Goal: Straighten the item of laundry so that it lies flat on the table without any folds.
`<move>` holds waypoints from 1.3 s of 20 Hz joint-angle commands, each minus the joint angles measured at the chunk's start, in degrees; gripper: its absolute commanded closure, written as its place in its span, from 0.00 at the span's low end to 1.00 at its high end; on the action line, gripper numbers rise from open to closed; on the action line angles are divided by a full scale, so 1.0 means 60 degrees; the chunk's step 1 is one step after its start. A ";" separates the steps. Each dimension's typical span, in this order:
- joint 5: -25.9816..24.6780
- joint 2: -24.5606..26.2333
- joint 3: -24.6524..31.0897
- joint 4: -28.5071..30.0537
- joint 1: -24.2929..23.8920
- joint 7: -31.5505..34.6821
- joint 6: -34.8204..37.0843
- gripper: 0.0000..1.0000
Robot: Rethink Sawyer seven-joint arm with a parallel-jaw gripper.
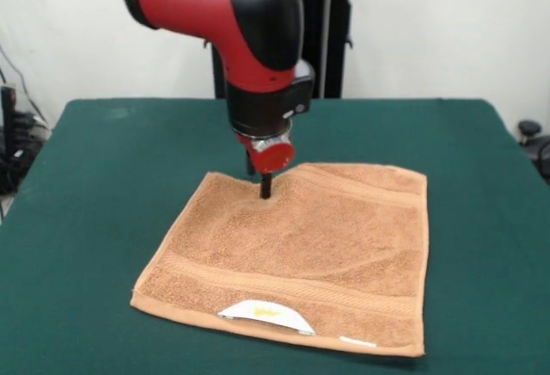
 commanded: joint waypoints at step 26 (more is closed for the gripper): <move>0.1186 0.0488 -0.5446 -0.3104 0.4248 0.2171 0.6360 1.00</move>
